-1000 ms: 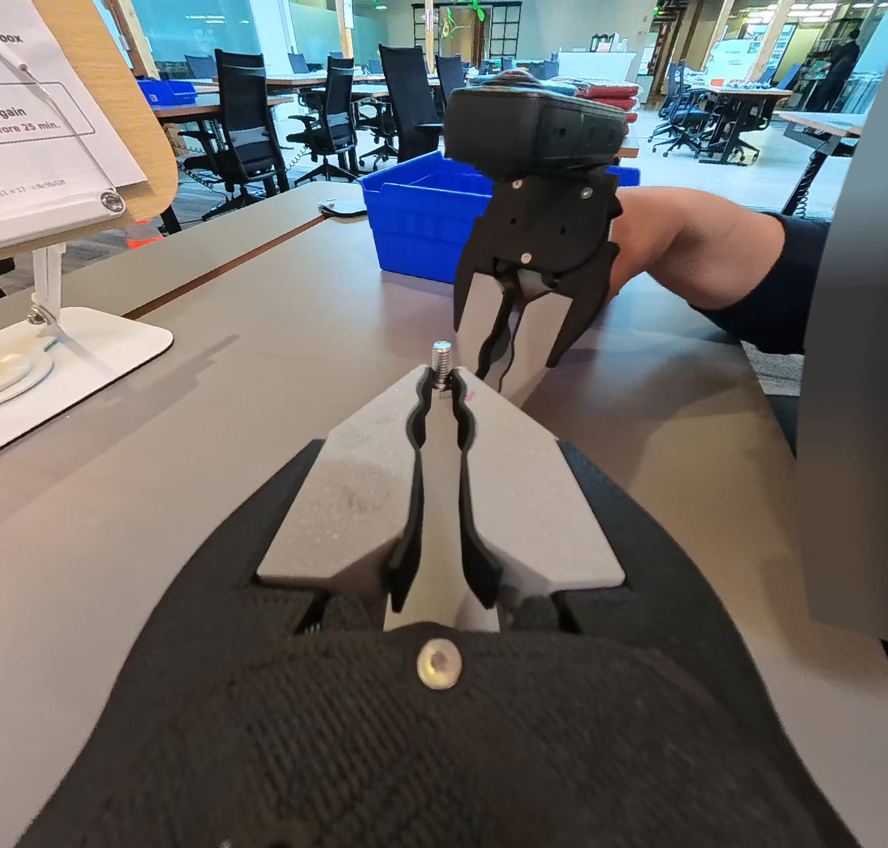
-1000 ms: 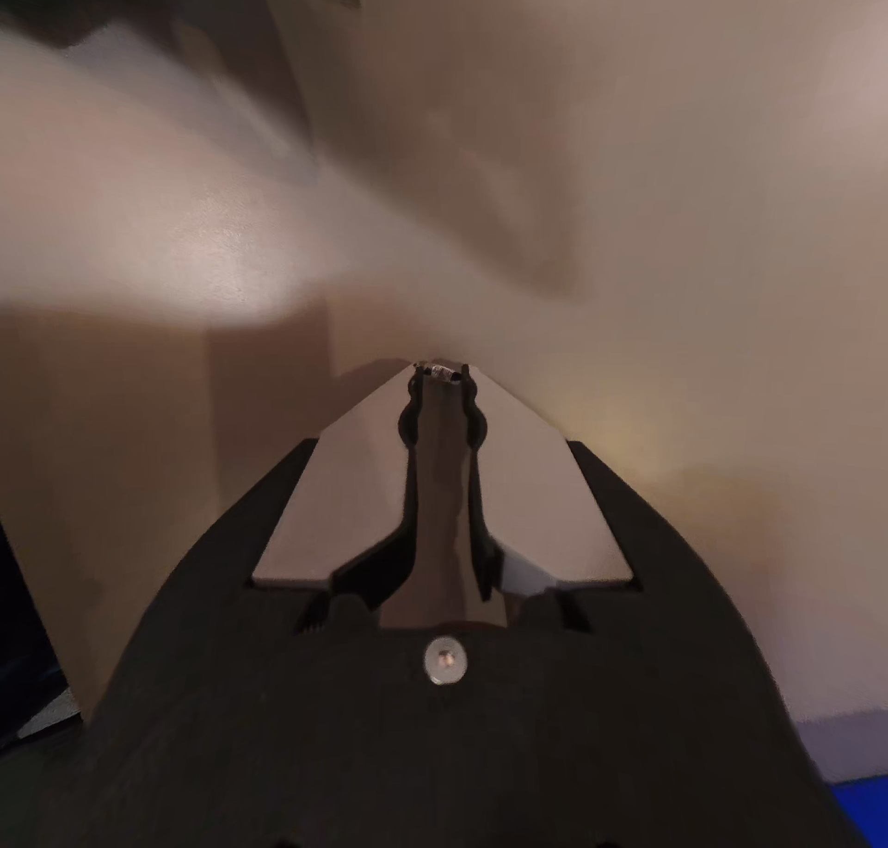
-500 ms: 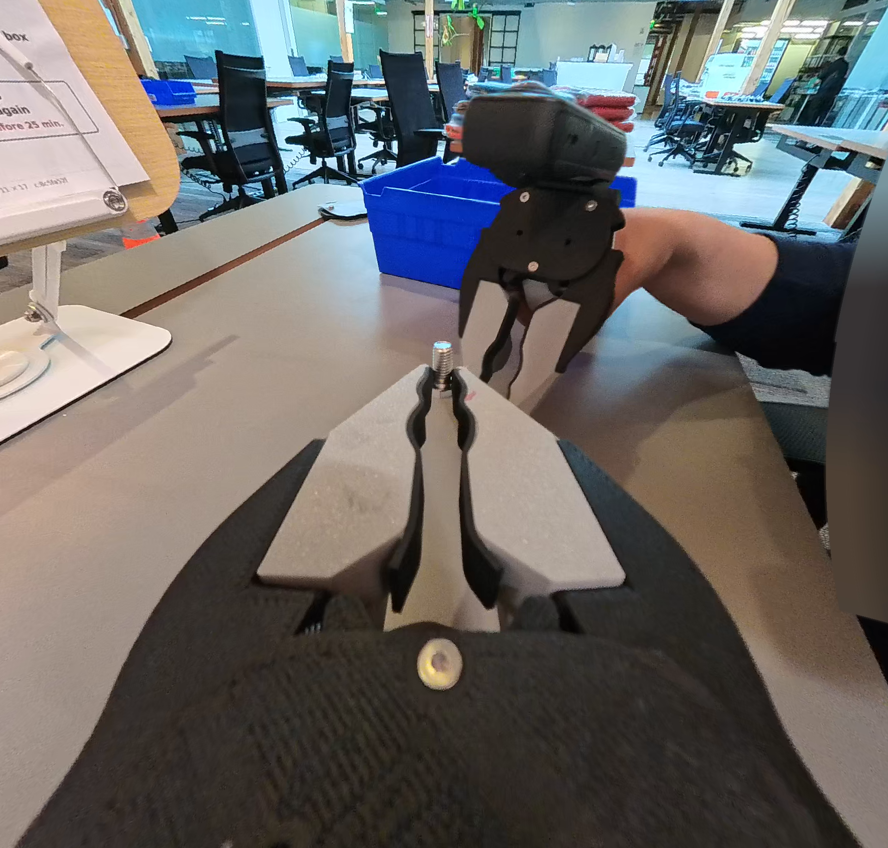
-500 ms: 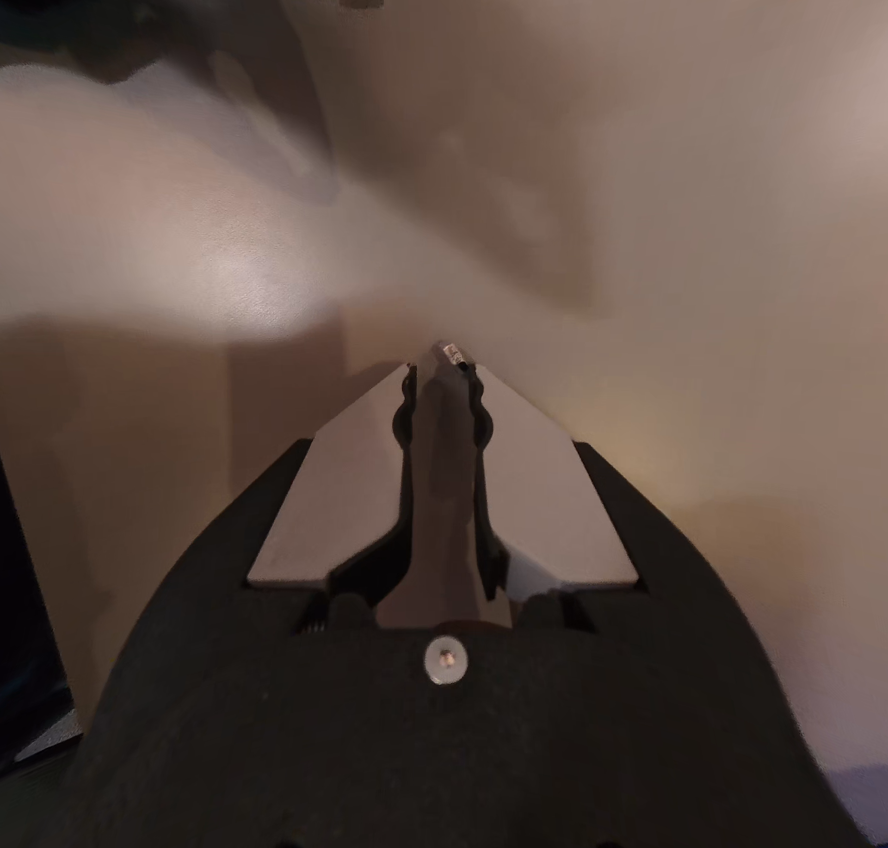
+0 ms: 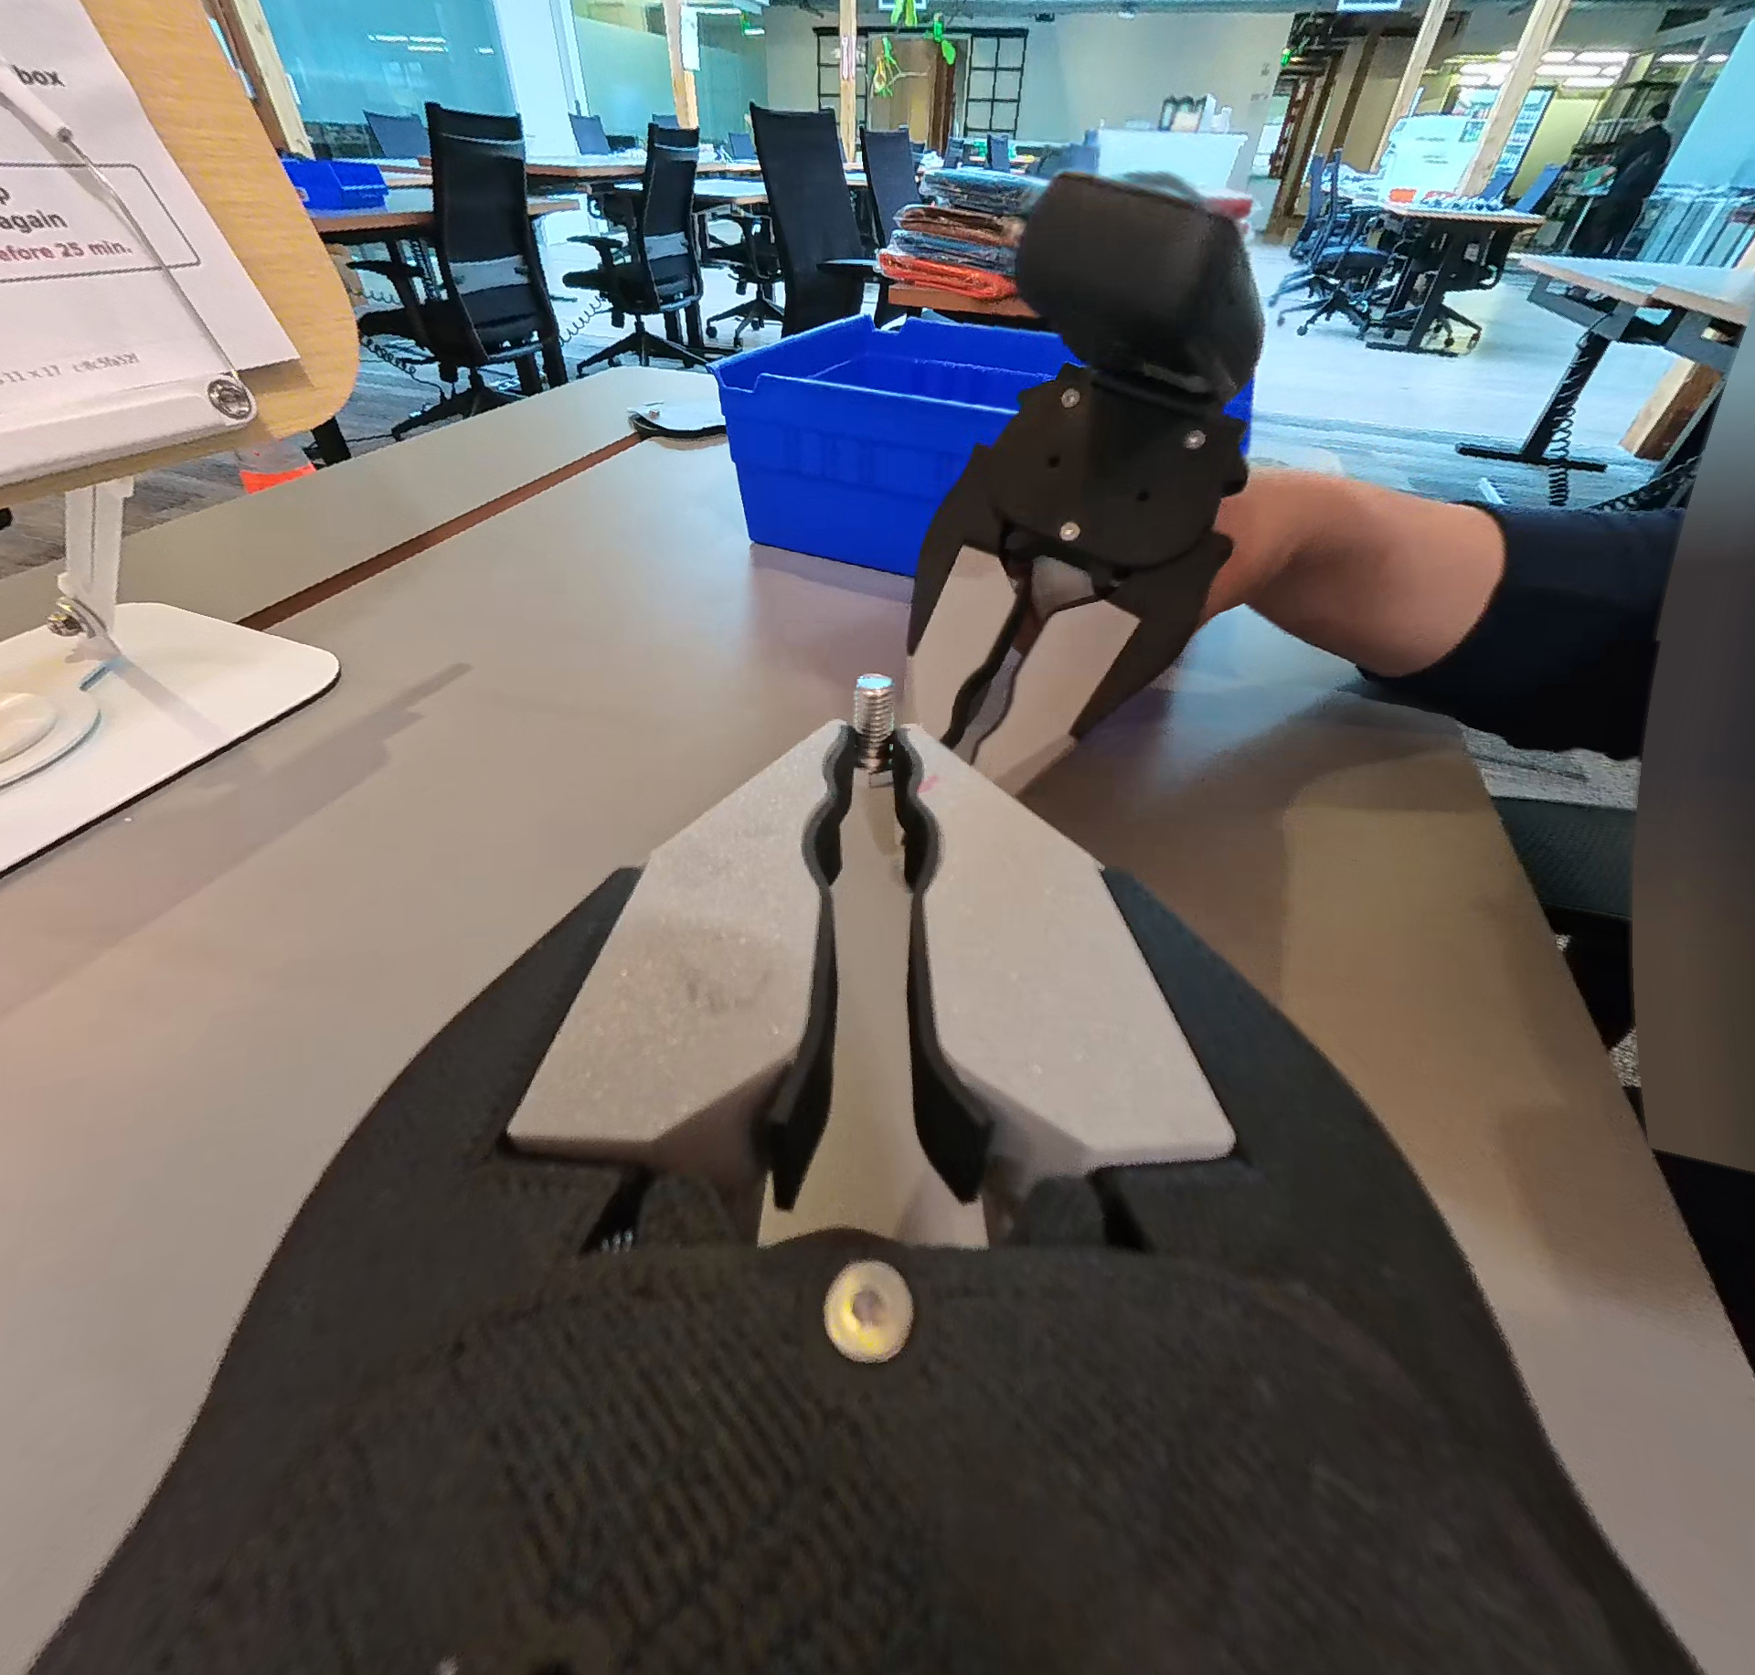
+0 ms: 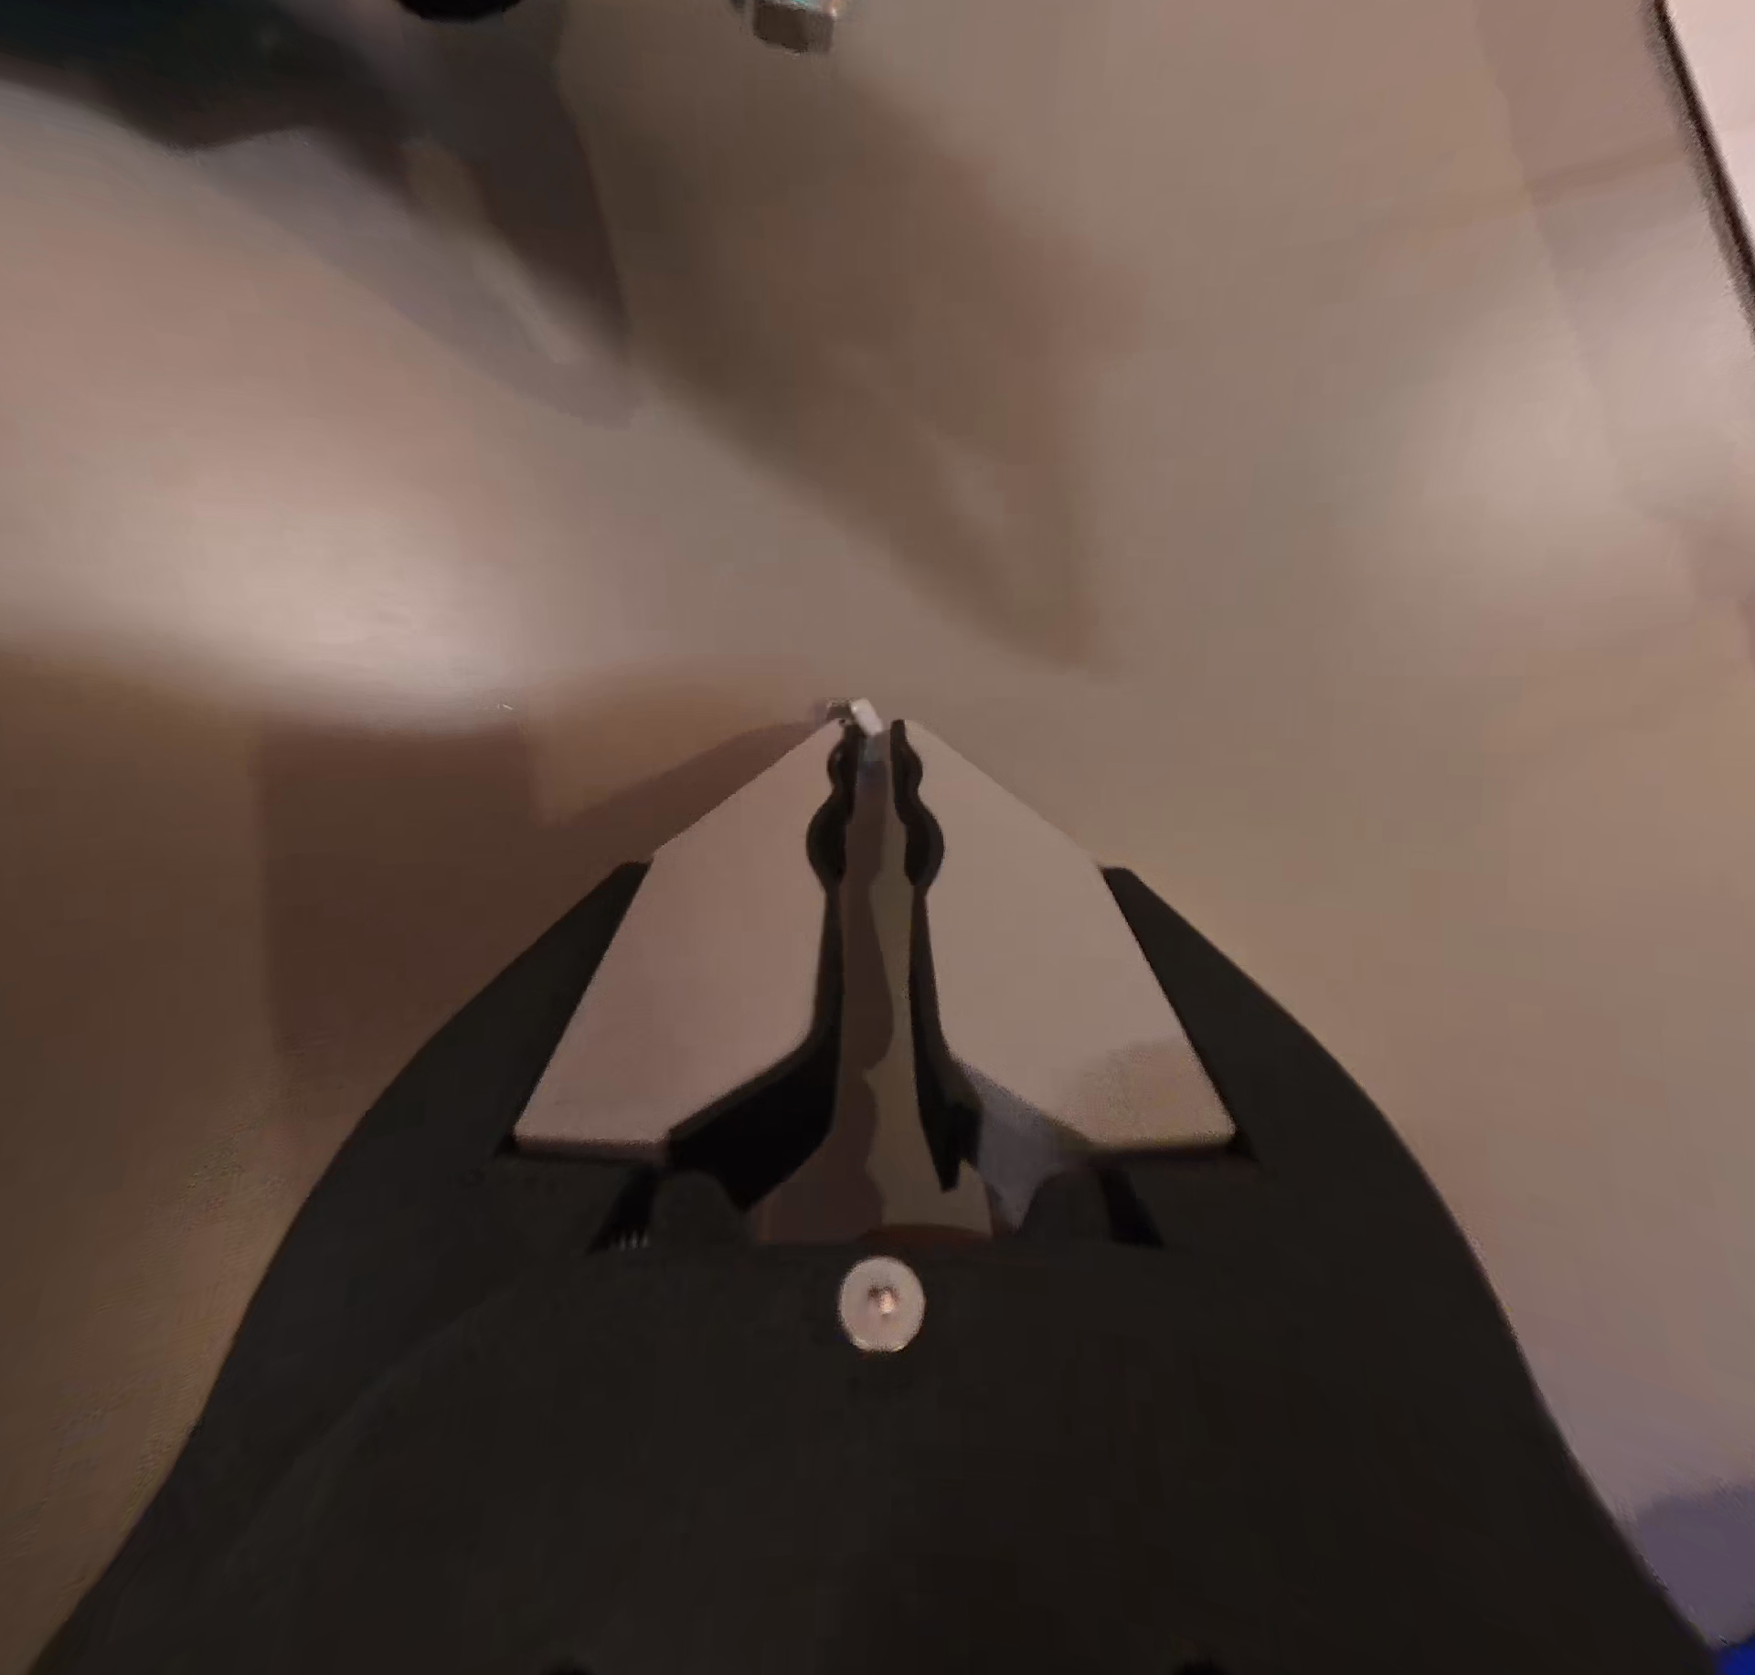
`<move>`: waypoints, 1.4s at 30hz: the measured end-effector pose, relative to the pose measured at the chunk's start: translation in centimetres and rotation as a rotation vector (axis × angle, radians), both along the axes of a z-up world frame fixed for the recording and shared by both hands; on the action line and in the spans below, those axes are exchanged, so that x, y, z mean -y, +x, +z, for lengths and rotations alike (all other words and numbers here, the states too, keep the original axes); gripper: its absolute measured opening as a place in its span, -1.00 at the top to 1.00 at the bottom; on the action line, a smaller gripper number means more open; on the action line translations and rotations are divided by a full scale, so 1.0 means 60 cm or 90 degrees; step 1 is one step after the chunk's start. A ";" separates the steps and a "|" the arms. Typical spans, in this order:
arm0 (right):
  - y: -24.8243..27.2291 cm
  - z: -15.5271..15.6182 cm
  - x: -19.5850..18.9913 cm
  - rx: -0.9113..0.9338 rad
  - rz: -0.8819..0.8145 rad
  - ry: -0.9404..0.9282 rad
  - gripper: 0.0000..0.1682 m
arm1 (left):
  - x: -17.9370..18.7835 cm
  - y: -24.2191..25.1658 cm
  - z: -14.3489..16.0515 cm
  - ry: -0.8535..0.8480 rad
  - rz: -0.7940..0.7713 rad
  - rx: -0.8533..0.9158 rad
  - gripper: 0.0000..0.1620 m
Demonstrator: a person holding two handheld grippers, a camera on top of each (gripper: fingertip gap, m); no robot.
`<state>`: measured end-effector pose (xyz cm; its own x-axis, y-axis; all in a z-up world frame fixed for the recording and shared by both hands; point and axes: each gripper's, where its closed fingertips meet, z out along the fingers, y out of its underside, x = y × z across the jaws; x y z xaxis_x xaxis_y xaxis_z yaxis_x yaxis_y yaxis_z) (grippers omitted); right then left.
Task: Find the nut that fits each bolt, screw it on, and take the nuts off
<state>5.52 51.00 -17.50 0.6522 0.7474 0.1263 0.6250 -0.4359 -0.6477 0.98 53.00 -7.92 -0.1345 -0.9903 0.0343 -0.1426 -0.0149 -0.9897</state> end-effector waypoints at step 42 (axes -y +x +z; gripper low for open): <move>0.013 -0.017 -0.036 -0.034 0.000 0.027 0.86 | 0.008 -0.002 0.003 0.000 -0.018 0.006 0.94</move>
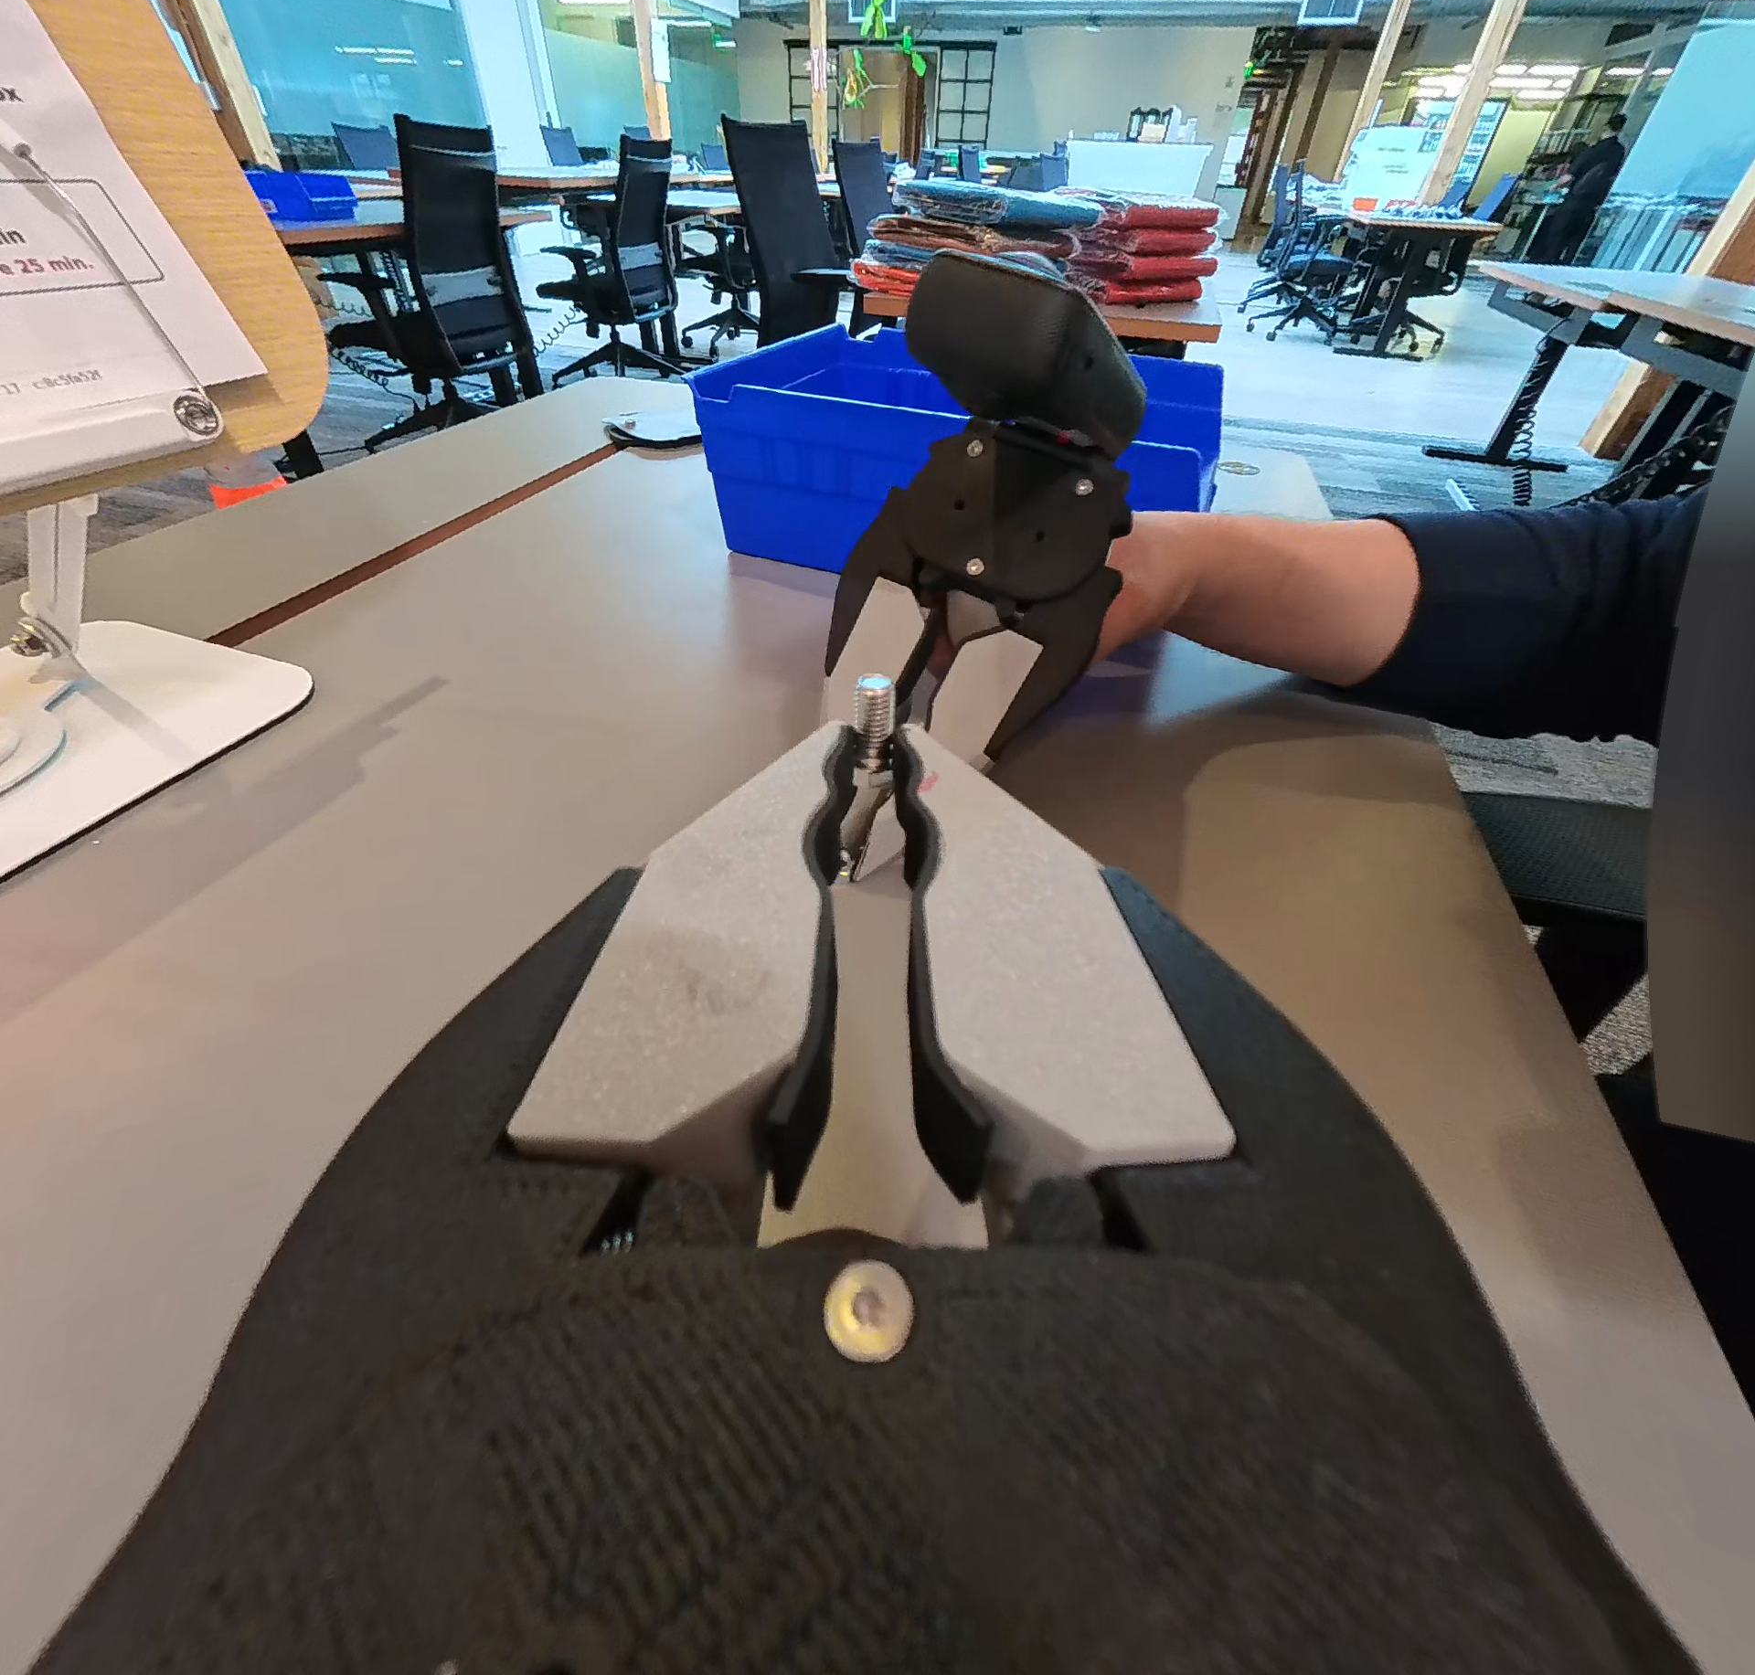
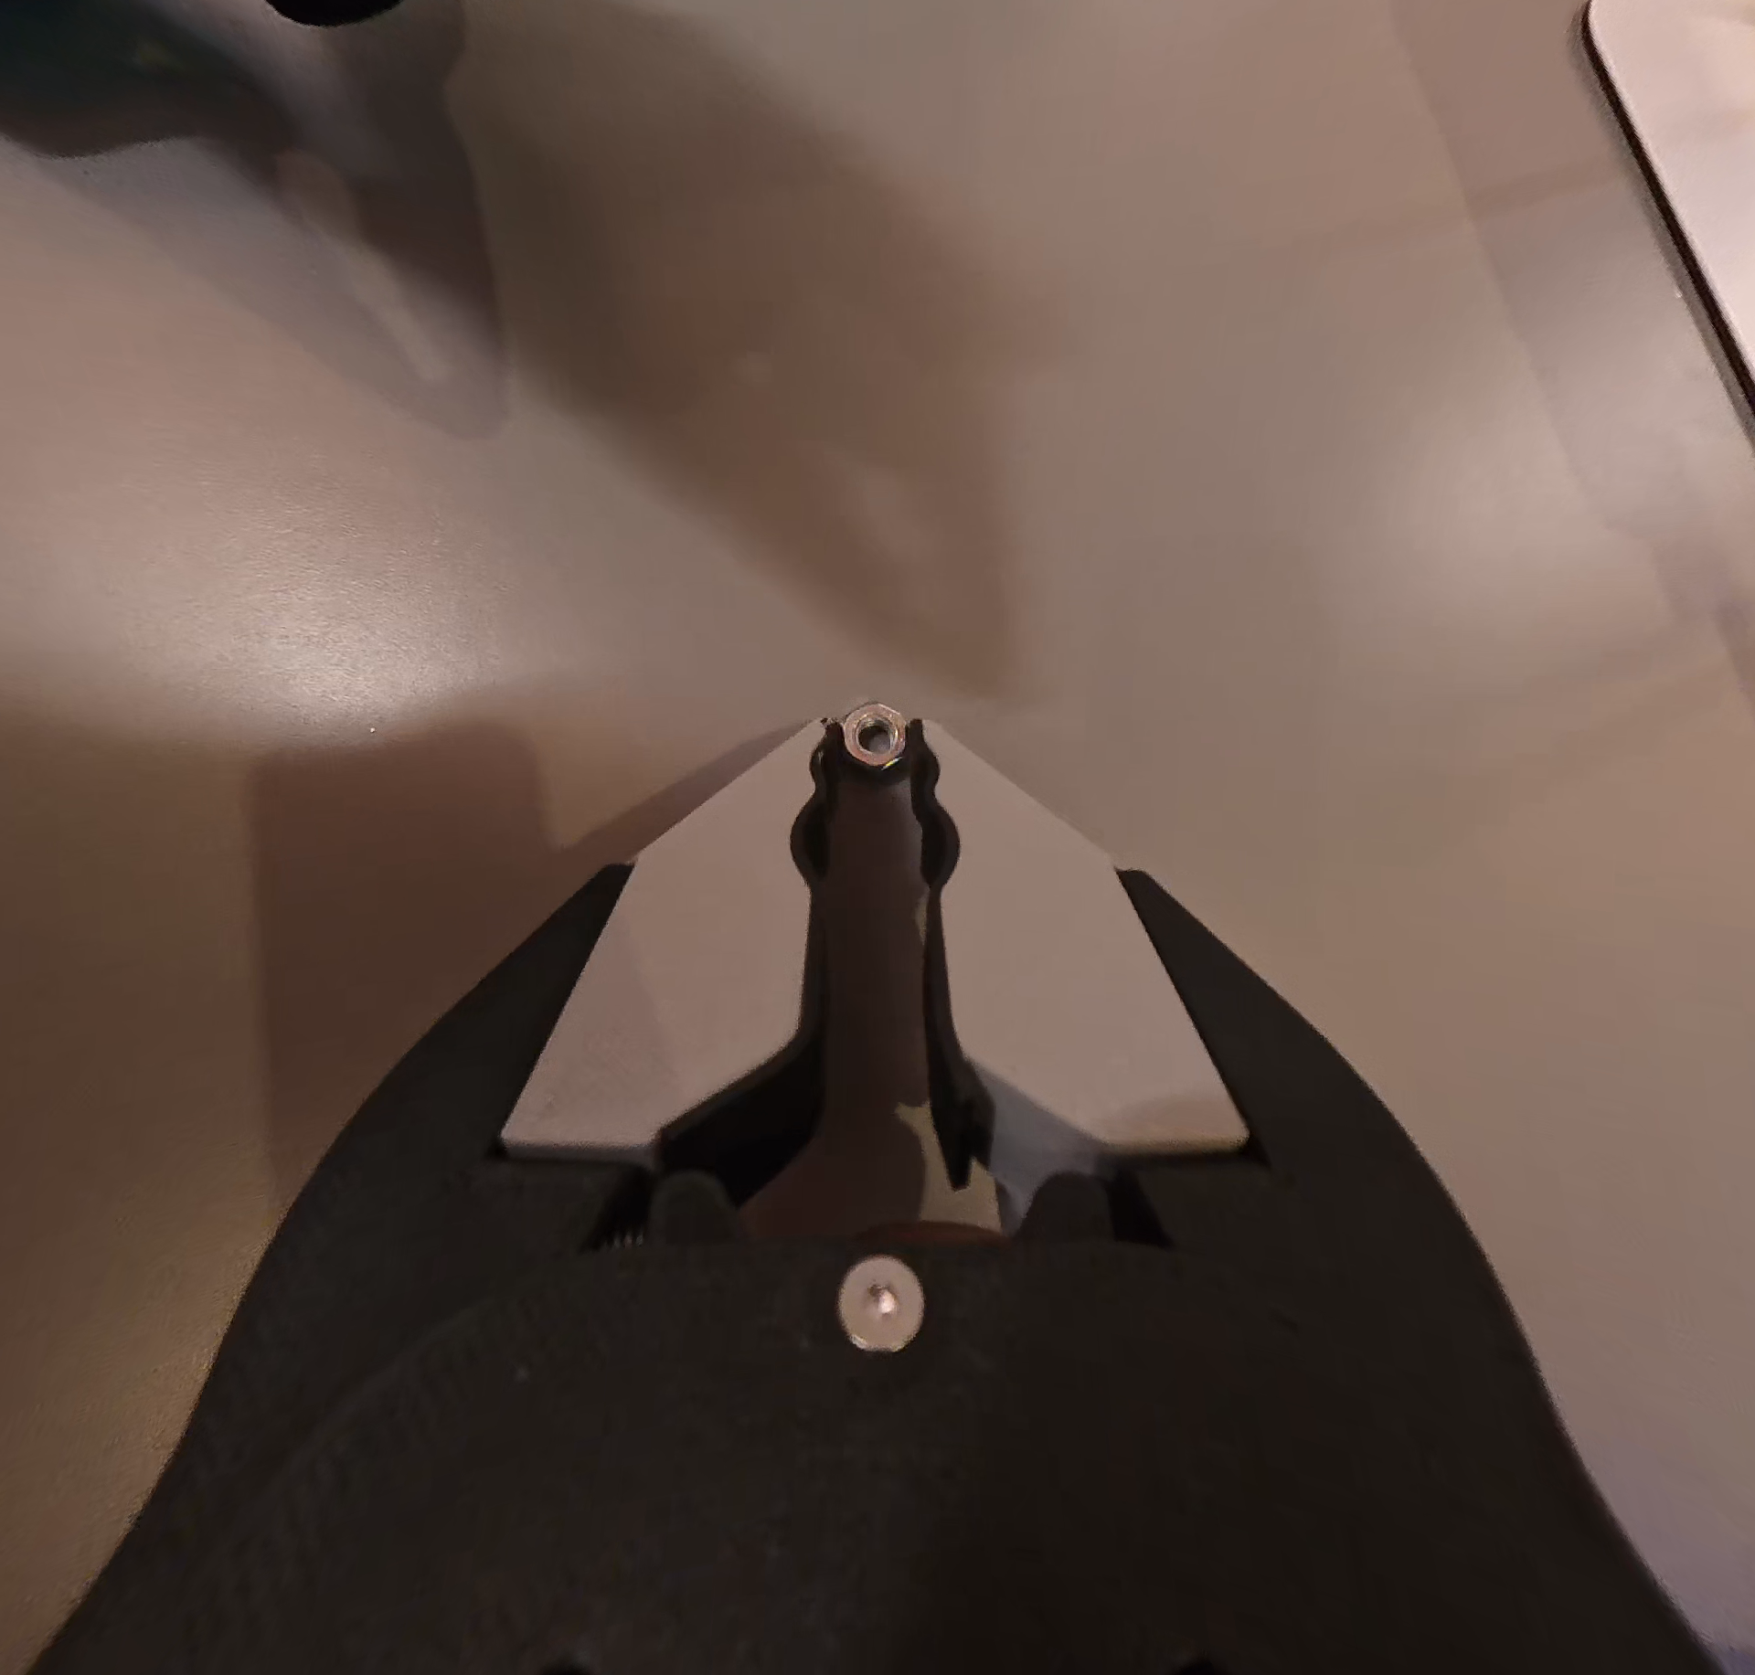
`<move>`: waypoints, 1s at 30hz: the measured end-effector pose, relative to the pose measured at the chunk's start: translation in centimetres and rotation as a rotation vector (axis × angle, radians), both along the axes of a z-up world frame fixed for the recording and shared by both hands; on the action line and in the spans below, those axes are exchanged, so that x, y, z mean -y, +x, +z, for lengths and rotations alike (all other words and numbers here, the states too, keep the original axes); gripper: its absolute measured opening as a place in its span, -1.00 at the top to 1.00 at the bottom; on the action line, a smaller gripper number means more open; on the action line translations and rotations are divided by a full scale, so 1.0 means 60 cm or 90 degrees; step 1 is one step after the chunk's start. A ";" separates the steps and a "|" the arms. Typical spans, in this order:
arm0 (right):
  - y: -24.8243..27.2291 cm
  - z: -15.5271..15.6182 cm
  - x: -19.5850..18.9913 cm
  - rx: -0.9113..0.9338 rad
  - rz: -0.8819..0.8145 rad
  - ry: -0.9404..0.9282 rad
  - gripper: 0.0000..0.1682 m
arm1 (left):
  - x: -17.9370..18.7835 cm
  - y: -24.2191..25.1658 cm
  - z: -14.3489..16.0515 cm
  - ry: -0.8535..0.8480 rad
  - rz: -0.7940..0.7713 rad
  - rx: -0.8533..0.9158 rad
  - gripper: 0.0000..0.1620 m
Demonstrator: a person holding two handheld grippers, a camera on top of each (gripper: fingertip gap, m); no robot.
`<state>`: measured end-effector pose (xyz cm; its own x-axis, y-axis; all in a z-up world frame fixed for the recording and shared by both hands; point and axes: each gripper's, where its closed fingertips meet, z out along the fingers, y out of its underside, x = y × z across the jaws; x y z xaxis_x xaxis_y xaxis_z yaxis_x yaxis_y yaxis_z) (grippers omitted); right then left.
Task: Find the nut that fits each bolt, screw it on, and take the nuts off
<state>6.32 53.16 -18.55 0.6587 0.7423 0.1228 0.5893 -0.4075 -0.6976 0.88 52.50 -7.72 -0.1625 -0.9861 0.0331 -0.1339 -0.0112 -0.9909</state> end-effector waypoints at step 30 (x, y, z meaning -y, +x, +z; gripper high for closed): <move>-0.110 0.217 0.026 -0.109 0.097 0.036 0.87 | 0.022 -0.001 0.008 0.037 -0.033 0.020 0.94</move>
